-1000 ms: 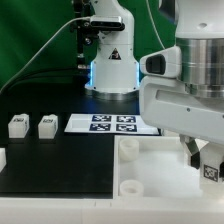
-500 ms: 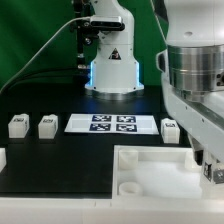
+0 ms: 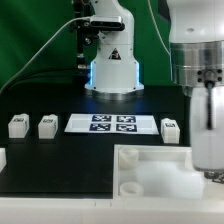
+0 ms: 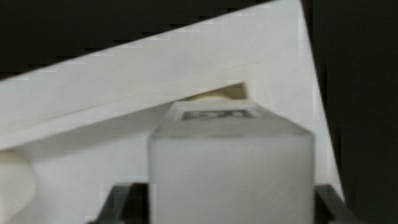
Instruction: Assemble one leg
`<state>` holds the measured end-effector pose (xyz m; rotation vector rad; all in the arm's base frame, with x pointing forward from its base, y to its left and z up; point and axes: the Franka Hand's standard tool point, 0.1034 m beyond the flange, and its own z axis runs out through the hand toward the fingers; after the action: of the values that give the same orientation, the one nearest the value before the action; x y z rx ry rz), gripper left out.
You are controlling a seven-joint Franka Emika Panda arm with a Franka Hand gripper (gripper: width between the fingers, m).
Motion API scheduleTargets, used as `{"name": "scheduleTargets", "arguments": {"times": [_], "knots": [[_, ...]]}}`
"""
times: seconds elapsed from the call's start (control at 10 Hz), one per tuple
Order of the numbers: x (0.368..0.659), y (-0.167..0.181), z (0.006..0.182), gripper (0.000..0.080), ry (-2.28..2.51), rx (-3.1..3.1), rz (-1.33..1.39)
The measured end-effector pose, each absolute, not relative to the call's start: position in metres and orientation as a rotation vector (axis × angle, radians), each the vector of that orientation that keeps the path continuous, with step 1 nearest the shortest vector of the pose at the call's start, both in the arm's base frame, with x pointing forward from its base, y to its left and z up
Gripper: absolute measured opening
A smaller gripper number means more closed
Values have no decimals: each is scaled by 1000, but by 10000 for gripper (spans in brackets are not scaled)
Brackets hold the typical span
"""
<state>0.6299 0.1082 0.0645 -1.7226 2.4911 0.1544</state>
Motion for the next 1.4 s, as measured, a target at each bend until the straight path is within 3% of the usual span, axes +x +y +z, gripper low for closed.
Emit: {"name": "scheduleTargets", "arguments": {"times": [0.2,0.3,0.4,0.6,1.0,1.4], "knots": [[629,108,64,294,2472,-1750,153],[629,108,63,480,2465,-1761,153],[629,109,63,591,2414,-1827,149],[627,118,66,637,2238,-2031,144],[628,119,68,649,1724,-2470,90],[627,122,61,649,809,-2954,-17]]}}
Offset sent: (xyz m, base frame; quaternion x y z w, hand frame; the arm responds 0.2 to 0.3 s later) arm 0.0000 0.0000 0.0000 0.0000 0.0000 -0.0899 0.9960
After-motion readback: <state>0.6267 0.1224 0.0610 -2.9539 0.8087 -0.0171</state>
